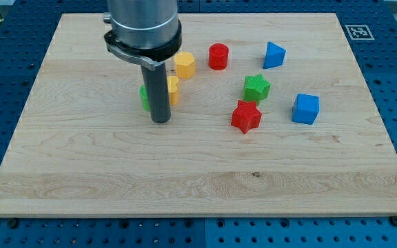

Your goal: Separate the yellow heart and the green circle

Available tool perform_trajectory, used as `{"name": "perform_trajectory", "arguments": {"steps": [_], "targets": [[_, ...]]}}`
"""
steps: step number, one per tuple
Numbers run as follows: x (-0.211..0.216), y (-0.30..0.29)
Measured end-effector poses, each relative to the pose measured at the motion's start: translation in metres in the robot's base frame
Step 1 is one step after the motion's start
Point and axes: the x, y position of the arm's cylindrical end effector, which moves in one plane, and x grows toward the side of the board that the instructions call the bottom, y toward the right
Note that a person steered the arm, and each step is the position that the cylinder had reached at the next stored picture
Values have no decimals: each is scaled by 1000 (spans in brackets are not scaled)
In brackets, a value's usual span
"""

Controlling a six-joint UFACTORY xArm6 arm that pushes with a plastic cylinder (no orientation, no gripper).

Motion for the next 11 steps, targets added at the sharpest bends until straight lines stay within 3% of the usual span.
{"name": "perform_trajectory", "arguments": {"steps": [5, 11], "targets": [[-20, 23], [-45, 5]]}}
